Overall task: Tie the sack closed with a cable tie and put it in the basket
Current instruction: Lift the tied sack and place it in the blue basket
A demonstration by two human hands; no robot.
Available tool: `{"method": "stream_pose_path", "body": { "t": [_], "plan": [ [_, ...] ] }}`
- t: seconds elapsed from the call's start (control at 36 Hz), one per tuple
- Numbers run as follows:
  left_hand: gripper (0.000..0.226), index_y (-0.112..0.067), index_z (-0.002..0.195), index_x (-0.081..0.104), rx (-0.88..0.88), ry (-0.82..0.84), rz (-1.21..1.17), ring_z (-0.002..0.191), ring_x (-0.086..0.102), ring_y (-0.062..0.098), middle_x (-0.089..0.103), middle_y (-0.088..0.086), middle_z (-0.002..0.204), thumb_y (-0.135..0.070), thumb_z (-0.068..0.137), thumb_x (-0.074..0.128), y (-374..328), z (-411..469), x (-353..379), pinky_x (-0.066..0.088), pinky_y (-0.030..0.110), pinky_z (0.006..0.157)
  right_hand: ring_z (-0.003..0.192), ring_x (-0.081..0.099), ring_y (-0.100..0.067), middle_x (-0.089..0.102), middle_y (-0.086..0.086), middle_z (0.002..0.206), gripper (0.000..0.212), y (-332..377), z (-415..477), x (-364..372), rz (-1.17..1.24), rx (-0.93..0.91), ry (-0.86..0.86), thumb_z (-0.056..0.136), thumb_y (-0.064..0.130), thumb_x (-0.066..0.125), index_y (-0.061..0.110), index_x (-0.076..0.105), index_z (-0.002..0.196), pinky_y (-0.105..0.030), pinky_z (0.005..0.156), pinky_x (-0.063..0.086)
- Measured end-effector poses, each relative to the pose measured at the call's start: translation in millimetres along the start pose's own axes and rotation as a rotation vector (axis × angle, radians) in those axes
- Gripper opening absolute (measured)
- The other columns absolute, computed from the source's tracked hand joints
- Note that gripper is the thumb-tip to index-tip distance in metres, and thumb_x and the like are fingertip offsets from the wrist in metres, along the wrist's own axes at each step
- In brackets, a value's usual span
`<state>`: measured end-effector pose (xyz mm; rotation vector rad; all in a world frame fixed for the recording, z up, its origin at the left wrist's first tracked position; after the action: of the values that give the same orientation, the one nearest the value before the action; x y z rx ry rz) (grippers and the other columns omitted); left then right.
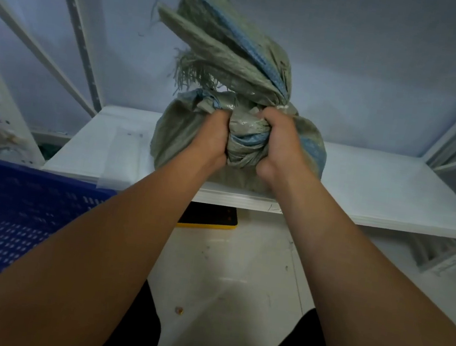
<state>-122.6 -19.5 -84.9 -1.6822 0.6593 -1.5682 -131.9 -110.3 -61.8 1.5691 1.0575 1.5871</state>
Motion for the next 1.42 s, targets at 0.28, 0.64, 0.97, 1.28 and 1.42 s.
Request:
{"method": "stream_pose_path", "body": {
  "t": [0.28, 0.64, 0.97, 1.28, 1.42],
  "plan": [
    [0.037, 0.0, 0.112, 0.069, 0.04, 0.088, -0.113, 0.107, 0.066, 0.036, 0.067, 0.024, 0.12, -0.011, 0.092, 0.04, -27, -10, 5, 0.054, 0.041, 0.093, 0.096, 0.069, -0.032, 0.072, -0.017, 0.104, 0.053, 13, -12, 16, 0.112, -0.09, 0.131, 0.065, 0.006, 0.06, -0.001, 0.066, 0.117, -0.05, 0.098, 0.054],
    [0.04, 0.006, 0.126, 0.061, 0.099, 0.196, -0.106, 0.119, 0.06, 0.04, 0.06, 0.03, 0.133, -0.011, 0.097, 0.04, -47, -26, 13, 0.047, 0.049, 0.11, 0.102, 0.066, -0.035, 0.068, -0.021, 0.109, 0.063, 19, -23, 26, 0.14, -0.147, 0.189, 0.065, 0.004, 0.059, -0.013, 0.057, 0.126, -0.055, 0.103, 0.049],
    [0.035, 0.004, 0.112, 0.067, 0.136, 0.104, -0.092, 0.108, 0.065, 0.038, 0.067, 0.027, 0.121, -0.011, 0.095, 0.04, -68, -33, 2, 0.052, 0.046, 0.103, 0.101, 0.065, -0.036, 0.067, -0.021, 0.107, 0.049, 15, -25, 47, 0.218, -0.109, 0.3, 0.068, 0.002, 0.057, -0.002, 0.062, 0.117, -0.052, 0.101, 0.051],
    [0.06, 0.01, 0.131, 0.059, 0.254, -0.049, 0.013, 0.124, 0.059, 0.048, 0.063, 0.032, 0.13, -0.019, 0.079, 0.056, -120, -48, -53, 0.047, 0.06, 0.108, 0.103, 0.063, -0.036, 0.065, -0.019, 0.107, 0.044, -9, -46, 108, 0.311, -0.028, 0.443, 0.068, 0.002, 0.056, 0.0, 0.062, 0.111, -0.051, 0.101, 0.05],
    [0.056, 0.008, 0.131, 0.06, 0.314, -0.102, 0.067, 0.121, 0.062, 0.046, 0.065, 0.031, 0.128, -0.02, 0.082, 0.056, -146, -66, -77, 0.052, 0.056, 0.103, 0.102, 0.063, -0.033, 0.064, -0.017, 0.106, 0.045, -20, -62, 136, 0.335, 0.016, 0.492, 0.069, 0.002, 0.055, 0.001, 0.06, 0.113, -0.045, 0.094, 0.052]
  ]
}}
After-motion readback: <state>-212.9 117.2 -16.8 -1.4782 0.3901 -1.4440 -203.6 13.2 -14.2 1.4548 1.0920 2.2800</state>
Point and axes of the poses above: each hand's wrist, its own z-axis towards the middle knuckle, its own x-axis out of the palm, y = z × x, the point moved 2 cm from there along z, towards the middle knuckle
